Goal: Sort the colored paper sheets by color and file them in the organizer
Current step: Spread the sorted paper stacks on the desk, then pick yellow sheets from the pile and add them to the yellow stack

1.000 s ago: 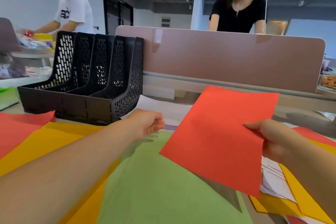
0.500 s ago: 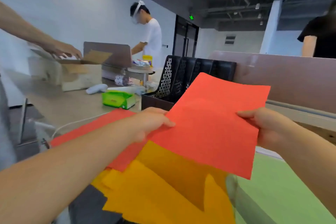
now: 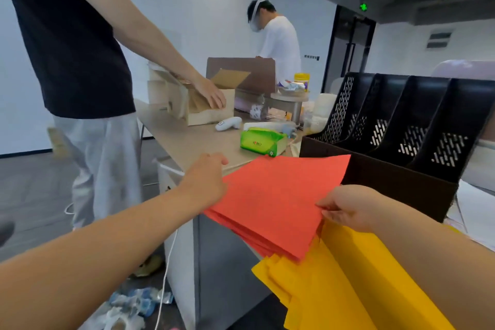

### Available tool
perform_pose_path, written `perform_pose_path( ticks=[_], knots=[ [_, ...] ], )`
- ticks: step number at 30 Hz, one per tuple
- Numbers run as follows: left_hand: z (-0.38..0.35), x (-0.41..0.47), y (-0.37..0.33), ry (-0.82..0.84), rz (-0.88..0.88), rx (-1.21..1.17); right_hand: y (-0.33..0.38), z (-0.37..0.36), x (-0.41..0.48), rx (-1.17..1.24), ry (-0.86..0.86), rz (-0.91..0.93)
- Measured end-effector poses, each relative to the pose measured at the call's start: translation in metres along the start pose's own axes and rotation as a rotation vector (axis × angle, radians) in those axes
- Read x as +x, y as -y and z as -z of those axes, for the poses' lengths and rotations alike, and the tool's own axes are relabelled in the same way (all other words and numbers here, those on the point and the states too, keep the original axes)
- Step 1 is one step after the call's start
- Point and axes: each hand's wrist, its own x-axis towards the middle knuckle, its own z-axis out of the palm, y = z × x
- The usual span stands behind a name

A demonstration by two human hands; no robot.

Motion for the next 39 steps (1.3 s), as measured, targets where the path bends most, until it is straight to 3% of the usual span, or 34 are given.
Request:
perform_pose_path(
  ticks=[6, 13, 17, 24, 28, 30, 32, 34, 36, 39],
  knots=[
    [-0.010, -0.007, -0.057, 0.026, -0.249, -0.007, -0.006, 0.010, -0.004, -0.050, -0.030, 0.023],
    [-0.062, -0.049, -0.181, 0.133, -0.494, -0.125, -0.039, 0.130, -0.061, -0.143, -0.175, 0.061],
    [-0.108, -0.091, -0.276, 0.222, -0.639, -0.181, -0.083, 0.232, -0.113, -0.165, -0.419, 0.105],
    [-0.182, -0.196, -0.453, 0.415, -0.952, -0.267, -0.181, 0.403, -0.225, -0.214, -1.022, 0.205],
    [-0.215, -0.262, -0.530, 0.476, -1.143, -0.174, -0.236, 0.474, -0.283, -0.406, -1.333, 0.028],
    [-0.238, -0.285, -0.555, 0.527, -1.194, -0.042, -0.262, 0.502, -0.303, -0.619, -1.410, -0.212],
    [-0.262, -0.301, -0.572, 0.654, -1.149, 0.054, -0.277, 0.523, -0.317, -0.788, -1.290, -0.574],
    [-0.280, -0.312, -0.582, 0.748, -1.066, 0.041, -0.283, 0.535, -0.324, -0.797, -1.086, -0.689],
    [-0.287, -0.315, -0.584, 0.754, -1.046, -0.032, -0.280, 0.542, -0.329, -0.776, -1.051, -0.519],
    [-0.280, -0.310, -0.580, 0.763, -1.093, -0.101, -0.279, 0.545, -0.335, -0.520, -1.327, -0.173]
  ],
)
